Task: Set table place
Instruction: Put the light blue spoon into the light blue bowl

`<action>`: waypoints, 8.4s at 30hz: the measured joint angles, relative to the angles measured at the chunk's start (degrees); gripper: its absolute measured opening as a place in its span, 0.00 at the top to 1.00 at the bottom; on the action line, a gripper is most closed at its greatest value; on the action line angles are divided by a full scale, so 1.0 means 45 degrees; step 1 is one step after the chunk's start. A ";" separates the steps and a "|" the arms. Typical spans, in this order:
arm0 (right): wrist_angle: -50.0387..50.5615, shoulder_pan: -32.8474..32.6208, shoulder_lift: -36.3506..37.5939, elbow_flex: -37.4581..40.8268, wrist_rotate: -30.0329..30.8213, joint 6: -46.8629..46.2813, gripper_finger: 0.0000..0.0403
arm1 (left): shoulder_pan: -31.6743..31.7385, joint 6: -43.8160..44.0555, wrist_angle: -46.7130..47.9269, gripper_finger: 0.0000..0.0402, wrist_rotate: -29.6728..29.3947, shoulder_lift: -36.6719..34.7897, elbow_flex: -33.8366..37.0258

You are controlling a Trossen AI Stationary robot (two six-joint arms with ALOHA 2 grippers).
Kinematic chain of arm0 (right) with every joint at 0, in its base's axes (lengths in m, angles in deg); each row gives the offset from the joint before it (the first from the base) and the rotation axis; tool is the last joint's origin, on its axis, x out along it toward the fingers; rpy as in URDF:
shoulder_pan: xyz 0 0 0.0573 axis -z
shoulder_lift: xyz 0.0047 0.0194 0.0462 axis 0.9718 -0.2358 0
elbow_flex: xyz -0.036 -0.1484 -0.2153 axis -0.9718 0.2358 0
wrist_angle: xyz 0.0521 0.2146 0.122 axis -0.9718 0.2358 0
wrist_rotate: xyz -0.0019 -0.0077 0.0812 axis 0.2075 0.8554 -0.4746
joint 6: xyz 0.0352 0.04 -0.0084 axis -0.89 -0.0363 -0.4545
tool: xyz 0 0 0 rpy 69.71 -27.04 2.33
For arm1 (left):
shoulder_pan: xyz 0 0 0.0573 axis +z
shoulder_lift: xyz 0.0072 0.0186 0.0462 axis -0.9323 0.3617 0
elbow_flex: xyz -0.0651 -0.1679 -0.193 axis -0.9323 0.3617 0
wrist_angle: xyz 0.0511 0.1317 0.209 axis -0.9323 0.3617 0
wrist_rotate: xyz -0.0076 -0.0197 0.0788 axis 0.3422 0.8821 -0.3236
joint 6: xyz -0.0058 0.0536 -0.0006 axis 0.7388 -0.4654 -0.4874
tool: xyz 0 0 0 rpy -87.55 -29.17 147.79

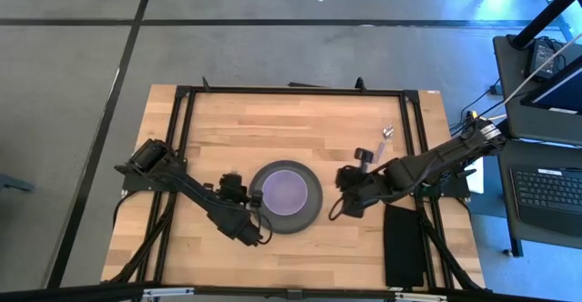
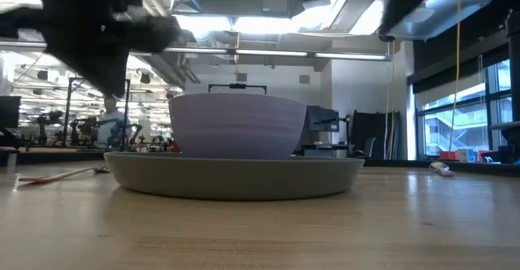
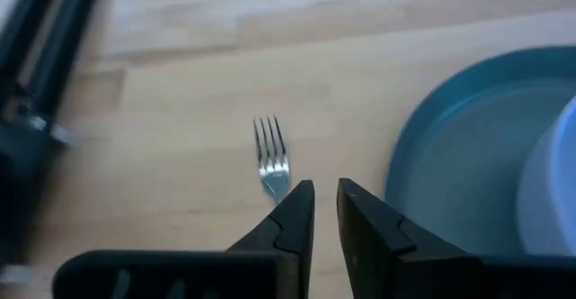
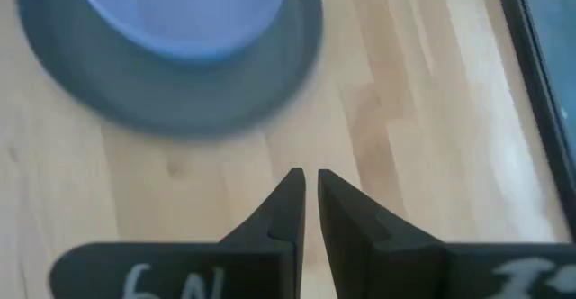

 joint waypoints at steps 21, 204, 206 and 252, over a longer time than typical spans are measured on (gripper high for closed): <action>0.5328 0.2303 0.7311 0.2886 -0.0021 -0.5544 0.90 | 0.0374 -0.1636 0.1141 0.88 -0.2221 -0.0102 -0.0998; -0.5350 0.6076 0.1587 1.1846 0.3480 -1.7361 0.70 | 0.0496 -0.5982 0.0878 0.88 -0.5892 -0.0189 -0.2197; -0.5377 0.6076 0.1587 1.1846 0.3552 -1.7360 0.70 | 0.0491 -0.5987 0.0883 0.88 -0.5894 -0.0189 -0.2197; -0.6693 0.6001 -0.1973 1.0870 0.5321 -1.8566 0.86 | 0.0491 -0.6020 0.0892 0.88 -0.6203 -0.0189 -0.2197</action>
